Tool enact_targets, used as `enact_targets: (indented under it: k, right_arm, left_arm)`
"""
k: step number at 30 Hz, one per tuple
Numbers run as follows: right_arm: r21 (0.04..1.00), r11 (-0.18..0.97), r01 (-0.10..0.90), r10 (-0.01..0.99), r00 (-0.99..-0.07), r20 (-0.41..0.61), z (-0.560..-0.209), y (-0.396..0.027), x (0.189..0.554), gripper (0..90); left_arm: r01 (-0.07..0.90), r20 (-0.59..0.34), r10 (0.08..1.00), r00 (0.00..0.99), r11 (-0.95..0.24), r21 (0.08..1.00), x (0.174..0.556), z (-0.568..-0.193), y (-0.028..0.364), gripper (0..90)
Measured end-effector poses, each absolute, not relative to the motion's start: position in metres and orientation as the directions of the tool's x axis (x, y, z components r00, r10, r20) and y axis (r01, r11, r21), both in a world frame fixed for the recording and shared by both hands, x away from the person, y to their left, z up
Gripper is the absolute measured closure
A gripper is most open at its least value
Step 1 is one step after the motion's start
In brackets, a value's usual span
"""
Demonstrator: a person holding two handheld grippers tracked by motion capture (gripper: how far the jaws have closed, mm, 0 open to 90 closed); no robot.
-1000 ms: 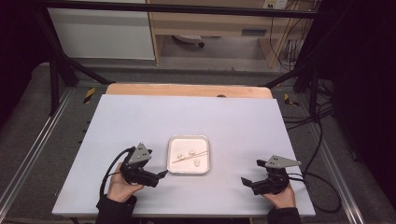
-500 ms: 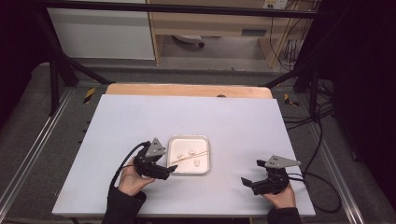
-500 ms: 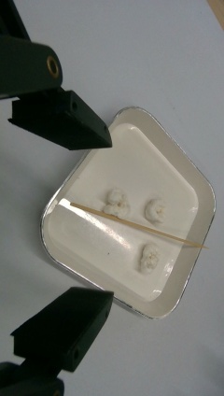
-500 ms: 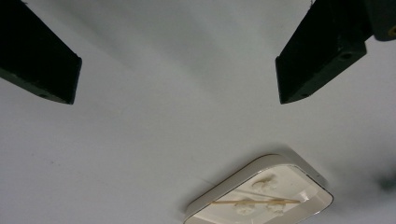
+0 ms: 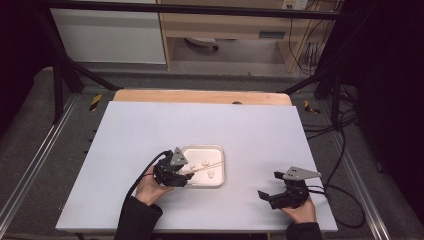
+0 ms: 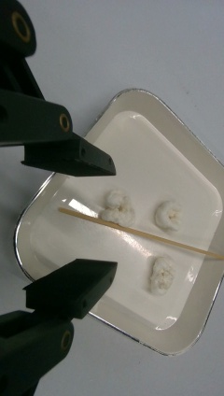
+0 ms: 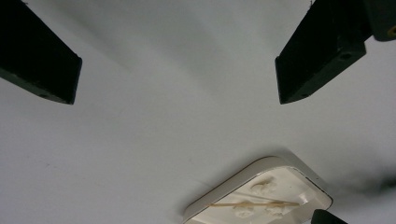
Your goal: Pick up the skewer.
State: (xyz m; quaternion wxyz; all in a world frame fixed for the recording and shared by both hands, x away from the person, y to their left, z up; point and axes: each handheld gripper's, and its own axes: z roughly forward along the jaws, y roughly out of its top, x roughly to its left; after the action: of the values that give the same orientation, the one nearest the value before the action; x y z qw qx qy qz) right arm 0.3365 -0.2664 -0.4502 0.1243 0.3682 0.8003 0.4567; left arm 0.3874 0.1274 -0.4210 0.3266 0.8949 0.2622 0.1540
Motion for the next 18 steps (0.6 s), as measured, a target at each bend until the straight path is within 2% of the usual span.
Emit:
enact_targets:
  k: [9, 12, 18]
  right_arm:
    - [0.822, 0.313, 0.476, 0.700, -0.700, 0.139, -0.450, -0.266, 0.337, 1.3]
    - [0.821, 0.311, 0.478, 0.701, -0.699, 0.142, -0.450, -0.266, 0.336, 1.3]
    - [0.819, 0.314, 0.480, 0.698, -0.701, 0.143, -0.450, -0.266, 0.337, 1.4]
  left_arm:
    - [0.375, 0.079, 0.546, 0.834, -0.666, 0.645, 0.394, -0.430, 0.122, 62.1]
    - [0.376, 0.079, 0.541, 0.837, -0.674, 0.637, 0.396, -0.432, 0.122, 70.1]
    - [0.374, 0.065, 0.528, 0.847, -0.679, 0.632, 0.401, -0.435, 0.123, 78.0]
